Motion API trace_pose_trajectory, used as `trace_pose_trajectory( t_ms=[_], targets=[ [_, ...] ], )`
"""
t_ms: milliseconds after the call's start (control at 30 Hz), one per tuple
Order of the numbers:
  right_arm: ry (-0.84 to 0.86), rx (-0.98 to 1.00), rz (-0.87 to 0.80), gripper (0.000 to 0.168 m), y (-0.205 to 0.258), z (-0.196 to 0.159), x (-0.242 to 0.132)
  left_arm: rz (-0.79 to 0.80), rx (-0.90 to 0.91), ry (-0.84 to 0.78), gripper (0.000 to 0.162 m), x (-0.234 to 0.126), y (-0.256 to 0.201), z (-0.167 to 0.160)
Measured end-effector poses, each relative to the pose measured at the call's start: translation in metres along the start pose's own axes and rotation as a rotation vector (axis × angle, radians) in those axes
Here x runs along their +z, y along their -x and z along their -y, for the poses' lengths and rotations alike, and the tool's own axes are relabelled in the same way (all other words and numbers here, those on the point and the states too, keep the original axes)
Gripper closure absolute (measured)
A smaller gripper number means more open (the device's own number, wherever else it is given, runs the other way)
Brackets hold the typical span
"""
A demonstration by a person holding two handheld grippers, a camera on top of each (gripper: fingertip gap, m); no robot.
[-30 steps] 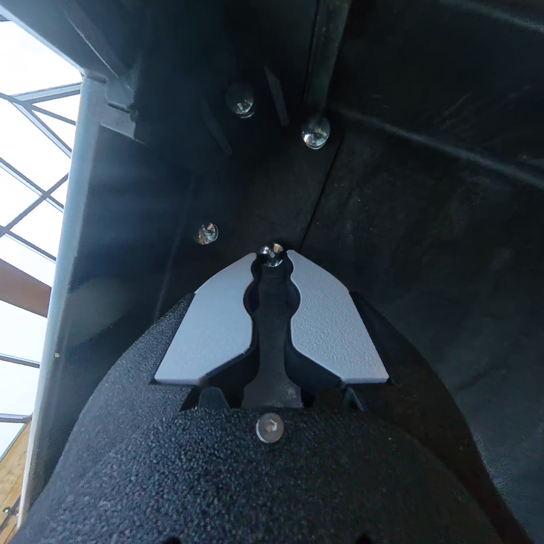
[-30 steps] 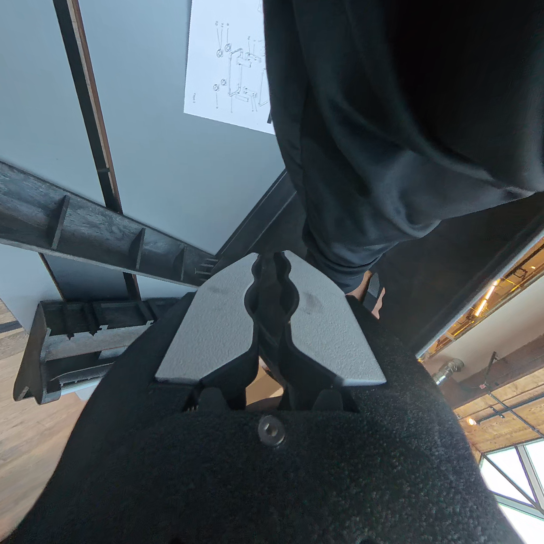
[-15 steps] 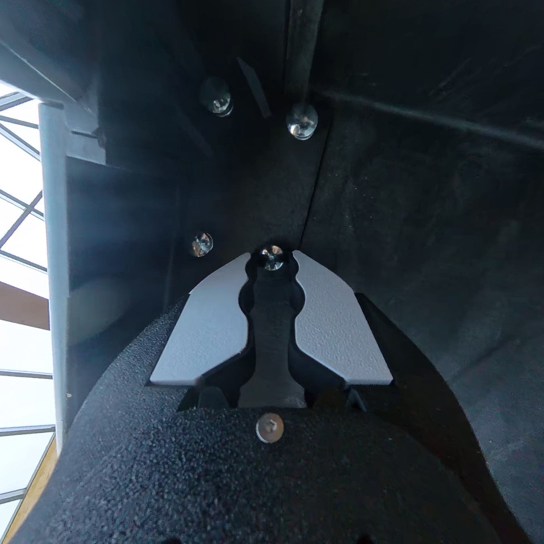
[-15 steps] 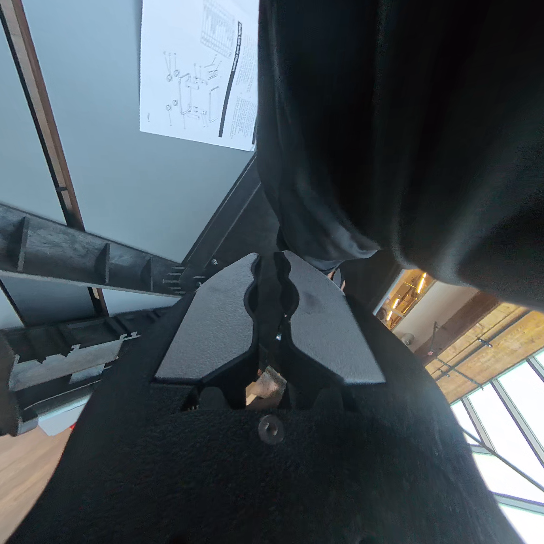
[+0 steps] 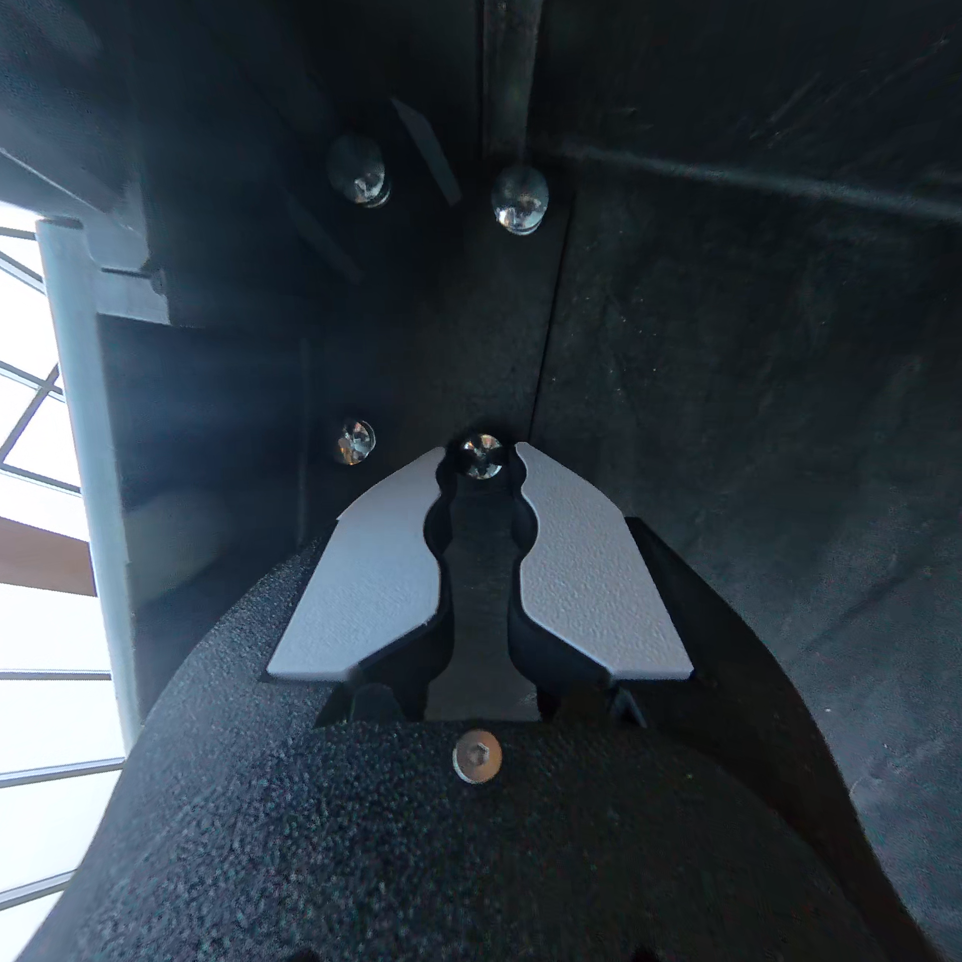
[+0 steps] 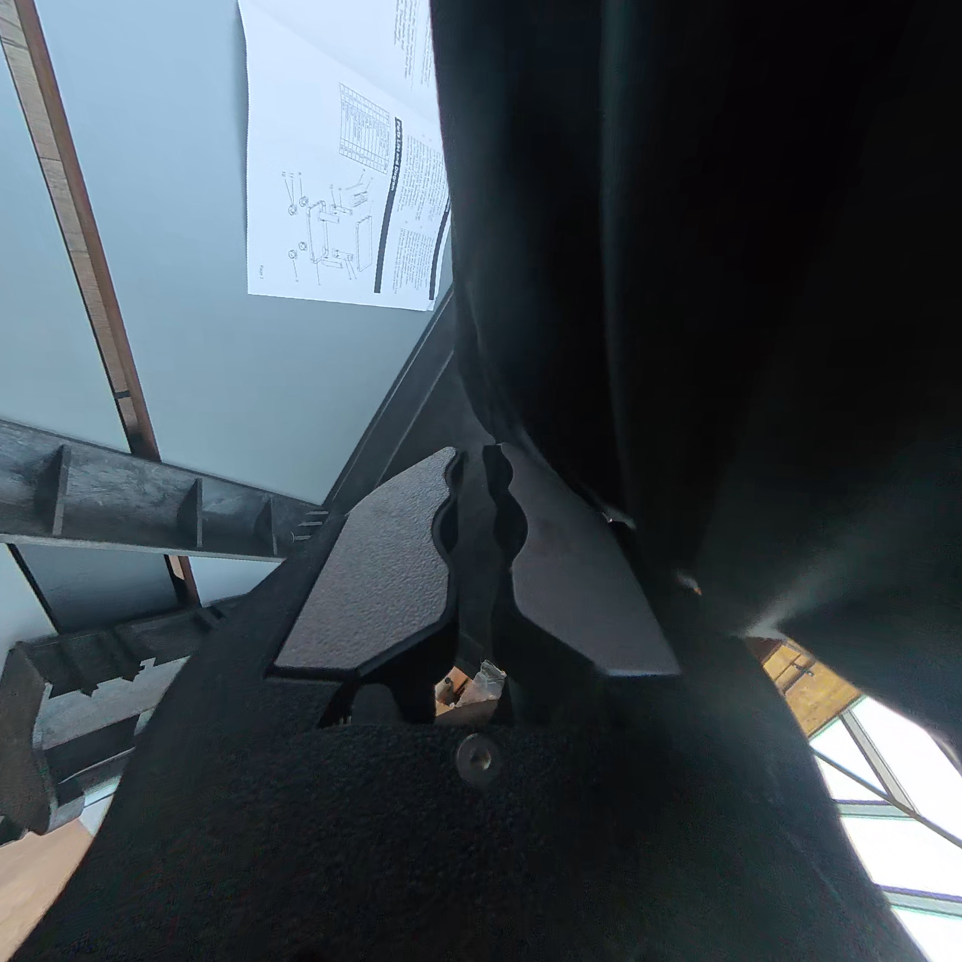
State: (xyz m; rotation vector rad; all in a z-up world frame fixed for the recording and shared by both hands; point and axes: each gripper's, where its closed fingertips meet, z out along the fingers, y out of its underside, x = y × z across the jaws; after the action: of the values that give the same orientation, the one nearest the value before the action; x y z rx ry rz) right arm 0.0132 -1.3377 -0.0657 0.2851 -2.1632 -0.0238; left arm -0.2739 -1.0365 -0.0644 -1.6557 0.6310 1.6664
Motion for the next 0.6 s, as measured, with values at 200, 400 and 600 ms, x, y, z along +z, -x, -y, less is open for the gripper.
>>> trace_pose_trajectory(
  t_ms=[200,400,600],
  targets=[
    [0.059,-0.028,0.036,0.157,0.007,-0.005,0.007,0.004,-0.005,-0.016,0.143,0.000,0.000,0.000],
    [0.107,-0.047,0.057,0.156,0.011,-0.010,0.013,0.005,-0.008,-0.028,0.143,0.000,0.000,0.000],
    [0.126,-0.044,0.053,0.157,0.011,-0.012,0.015,0.003,-0.011,-0.045,0.142,0.000,0.000,0.000]
  ],
)
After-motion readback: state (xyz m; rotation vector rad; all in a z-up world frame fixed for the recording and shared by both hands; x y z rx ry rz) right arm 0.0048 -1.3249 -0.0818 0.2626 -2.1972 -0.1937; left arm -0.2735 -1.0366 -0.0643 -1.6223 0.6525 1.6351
